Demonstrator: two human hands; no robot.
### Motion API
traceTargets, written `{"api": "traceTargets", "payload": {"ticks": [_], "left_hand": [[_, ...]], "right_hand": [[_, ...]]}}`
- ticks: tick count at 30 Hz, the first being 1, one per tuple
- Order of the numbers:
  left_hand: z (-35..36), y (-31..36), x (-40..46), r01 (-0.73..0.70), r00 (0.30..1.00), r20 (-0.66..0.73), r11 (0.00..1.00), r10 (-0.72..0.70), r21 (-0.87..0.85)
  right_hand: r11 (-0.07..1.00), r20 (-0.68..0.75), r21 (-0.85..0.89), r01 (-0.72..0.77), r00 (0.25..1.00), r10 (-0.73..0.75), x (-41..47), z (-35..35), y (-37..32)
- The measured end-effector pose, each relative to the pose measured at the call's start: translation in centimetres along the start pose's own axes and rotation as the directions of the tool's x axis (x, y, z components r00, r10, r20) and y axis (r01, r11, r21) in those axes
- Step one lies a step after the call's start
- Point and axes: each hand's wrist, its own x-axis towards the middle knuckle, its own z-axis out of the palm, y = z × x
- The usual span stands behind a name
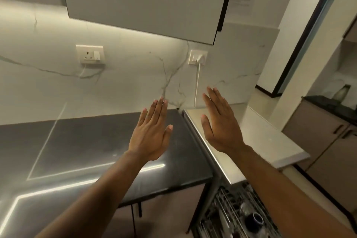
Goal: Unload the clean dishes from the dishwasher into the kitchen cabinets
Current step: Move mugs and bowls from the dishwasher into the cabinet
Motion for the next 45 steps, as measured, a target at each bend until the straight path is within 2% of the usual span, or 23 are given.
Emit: {"api": "traceTargets", "payload": {"ticks": [5,8,12,14,18,22,26,30,35,36,38,39,43,45], "left_hand": [[2.5,1.4,-3.4,0.000,0.997,0.075,1.000,0.002,-0.026],[5.2,3.1,-5.7,-0.002,0.989,0.149,0.999,0.008,-0.042],[7.7,4.5,-7.9,-0.002,0.979,0.204,0.998,0.015,-0.067],[9.8,6.8,-9.1,-0.002,0.963,0.269,0.996,0.026,-0.090],[12.3,9.0,-11.2,-0.033,0.933,0.354,0.996,0.060,-0.083],[15.0,13.6,-12.3,-0.070,0.880,0.461,0.991,0.116,-0.116],[17.6,17.8,-12.7,-0.115,0.823,0.543,0.986,0.165,-0.124],[19.1,19.6,-13.2,-0.117,0.800,0.571,0.981,0.185,-0.153],[22.5,24.8,-13.0,-0.150,0.742,0.626,0.970,0.239,-0.191],[22.6,24.7,-13.0,-0.146,0.747,0.622,0.971,0.234,-0.190],[24.4,27.7,-12.9,-0.168,0.717,0.643,0.962,0.268,-0.214],[24.4,27.7,-12.9,-0.170,0.722,0.636,0.961,0.271,-0.217],[26.7,32.1,-12.5,-0.219,0.656,0.673,0.940,0.340,-0.262],[27.4,33.0,-12.0,-0.248,0.640,0.674,0.930,0.368,-0.272]], "right_hand": [[0.980,0.067,0.099,-0.174,0.984,0.167,-6.1,3.0,-0.1],[0.975,0.187,0.098,-0.201,0.966,0.180,-11.3,4.9,-0.3],[0.963,0.264,0.122,-0.239,0.943,0.200,-16.2,6.0,-0.1],[0.940,0.307,0.118,-0.321,0.912,0.272,-20.0,5.6,1.0],[0.920,0.384,0.072,-0.385,0.862,0.330,-25.4,5.7,2.1],[0.867,0.448,0.019,-0.498,0.779,0.438,-32.2,4.6,5.3],[0.802,0.453,-0.051,-0.595,0.702,0.549,-37.3,3.0,8.1],[0.746,0.473,-0.056,-0.663,0.641,0.605,-40.0,2.1,9.6],[0.626,0.484,-0.100,-0.773,0.512,0.710,-45.2,0.0,13.1],[0.627,0.487,-0.101,-0.772,0.511,0.708,-45.2,0.1,13.1],[0.566,0.474,-0.111,-0.817,0.457,0.752,-47.6,-1.2,14.9],[0.573,0.471,-0.117,-0.811,0.463,0.751,-47.6,-1.2,15.0],[0.449,0.418,-0.136,-0.883,0.360,0.834,-50.9,-3.0,17.1],[0.430,0.405,-0.133,-0.893,0.348,0.846,-51.5,-3.2,17.6]]}}
